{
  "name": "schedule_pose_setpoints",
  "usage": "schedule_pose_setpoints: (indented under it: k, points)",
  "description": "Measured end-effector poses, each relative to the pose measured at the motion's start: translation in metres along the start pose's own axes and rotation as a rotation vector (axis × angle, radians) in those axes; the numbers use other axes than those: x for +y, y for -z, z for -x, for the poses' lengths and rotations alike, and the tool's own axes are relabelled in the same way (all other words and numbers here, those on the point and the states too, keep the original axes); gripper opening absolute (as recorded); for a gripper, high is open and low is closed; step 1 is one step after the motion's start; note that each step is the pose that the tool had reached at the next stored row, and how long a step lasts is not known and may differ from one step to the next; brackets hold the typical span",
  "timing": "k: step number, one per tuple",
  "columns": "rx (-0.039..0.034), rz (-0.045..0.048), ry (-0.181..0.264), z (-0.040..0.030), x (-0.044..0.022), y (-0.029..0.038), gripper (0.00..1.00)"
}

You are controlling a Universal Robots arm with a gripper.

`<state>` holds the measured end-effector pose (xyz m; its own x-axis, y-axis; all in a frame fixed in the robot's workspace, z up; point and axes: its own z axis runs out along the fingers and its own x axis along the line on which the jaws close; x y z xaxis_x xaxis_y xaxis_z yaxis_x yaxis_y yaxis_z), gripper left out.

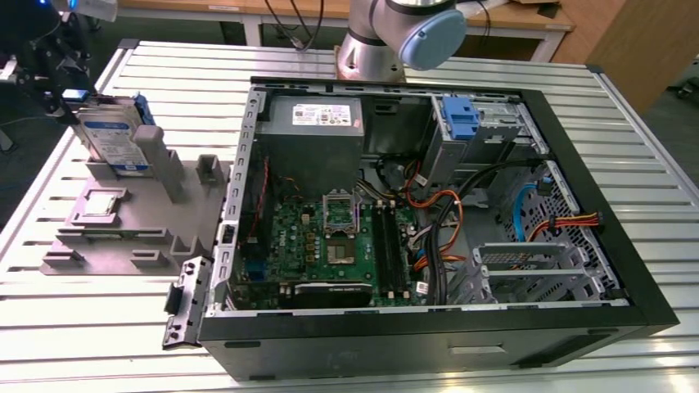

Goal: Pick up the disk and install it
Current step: 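Pick up the disk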

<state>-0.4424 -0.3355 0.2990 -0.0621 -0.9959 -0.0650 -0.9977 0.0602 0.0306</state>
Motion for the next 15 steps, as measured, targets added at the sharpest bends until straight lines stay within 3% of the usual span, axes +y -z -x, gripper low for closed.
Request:
schedule_pose_setpoints:
  k: [6, 14, 15]
  points:
    - [0.0002, 0.0006, 0.007, -0.0008, 0.0022, -0.0092, 0.65]
    - [0.0002, 0.0005, 0.007, -0.0008, 0.0022, -0.0105, 0.64]
    - [0.0003, 0.0005, 0.007, -0.0008, 0.0022, -0.0105, 0.57]
